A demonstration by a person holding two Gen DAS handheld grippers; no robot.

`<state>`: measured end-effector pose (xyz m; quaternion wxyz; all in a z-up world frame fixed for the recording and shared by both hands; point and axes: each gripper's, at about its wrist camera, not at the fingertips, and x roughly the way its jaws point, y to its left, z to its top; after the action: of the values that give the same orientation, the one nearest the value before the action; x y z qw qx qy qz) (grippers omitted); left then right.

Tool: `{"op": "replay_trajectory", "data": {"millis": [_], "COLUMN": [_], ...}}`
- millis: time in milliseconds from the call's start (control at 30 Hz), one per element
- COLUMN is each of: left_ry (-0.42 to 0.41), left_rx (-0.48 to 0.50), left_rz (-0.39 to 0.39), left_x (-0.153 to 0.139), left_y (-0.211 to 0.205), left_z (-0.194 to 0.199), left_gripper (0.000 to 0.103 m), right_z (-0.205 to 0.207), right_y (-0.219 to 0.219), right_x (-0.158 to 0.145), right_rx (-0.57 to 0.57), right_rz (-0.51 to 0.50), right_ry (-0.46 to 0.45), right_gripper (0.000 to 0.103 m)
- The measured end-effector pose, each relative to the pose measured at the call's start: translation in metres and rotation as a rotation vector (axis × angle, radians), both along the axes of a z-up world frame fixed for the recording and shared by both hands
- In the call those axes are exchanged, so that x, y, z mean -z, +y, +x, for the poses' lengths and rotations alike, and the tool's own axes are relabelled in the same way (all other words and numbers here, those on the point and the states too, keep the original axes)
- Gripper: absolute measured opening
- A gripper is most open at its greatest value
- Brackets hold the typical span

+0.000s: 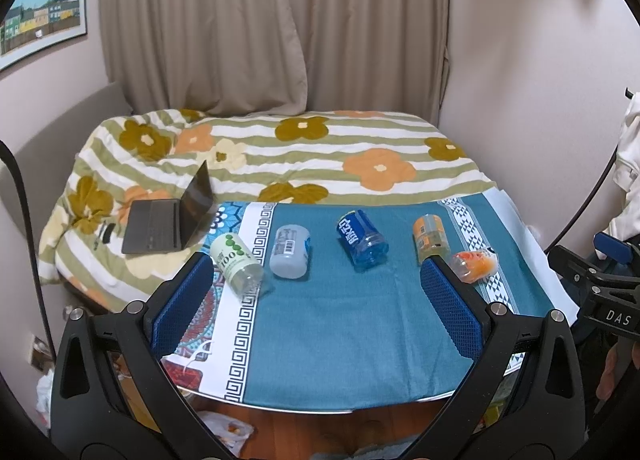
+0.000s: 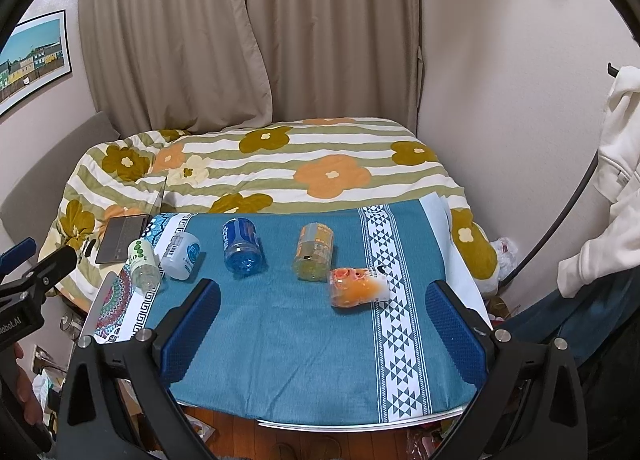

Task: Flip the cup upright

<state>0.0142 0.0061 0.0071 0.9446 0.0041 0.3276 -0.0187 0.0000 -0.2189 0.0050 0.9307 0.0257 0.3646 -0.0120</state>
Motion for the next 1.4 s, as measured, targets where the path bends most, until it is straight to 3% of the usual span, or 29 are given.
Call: {"op": "replay_trajectory", "data": {"millis": [167, 300, 700, 1033, 1400], "left_ry": [0.003, 0.01, 0.074, 0.128, 0.257], "left_rx": [0.02, 0.089, 0.495, 0.802, 1.02], "left_rz": [0.01, 0.039, 0.178, 0.411, 0.573], "left_x": [-0.003, -0.005, 0.03, 0.092, 0.168], "left_y": [-0.002, -0.009, -0.094, -0.206, -0.284], "left_z": [0.003, 0.014, 0.069, 0.119, 0.145], "left_gripper": [0.103, 0.103, 0.103, 0.103, 0.103], "right_z": [0.0, -0.002, -0.01, 0.014, 0.037], "right_y": [-0.001, -0.001, -0.048, -0.109, -0.157], "right_x": [0.0, 0.0, 0.029, 0.069, 0.102], "right_rx": [0.004, 0.025, 0.179, 0.239, 0.316], "right_rz": [0.002, 0.011, 0.062, 0.099, 0.142], "right_ry": [0.003, 0.006, 0.084, 0.145, 0.218], "right_gripper": [0.102, 0.102, 0.102, 0.102, 0.102]}}
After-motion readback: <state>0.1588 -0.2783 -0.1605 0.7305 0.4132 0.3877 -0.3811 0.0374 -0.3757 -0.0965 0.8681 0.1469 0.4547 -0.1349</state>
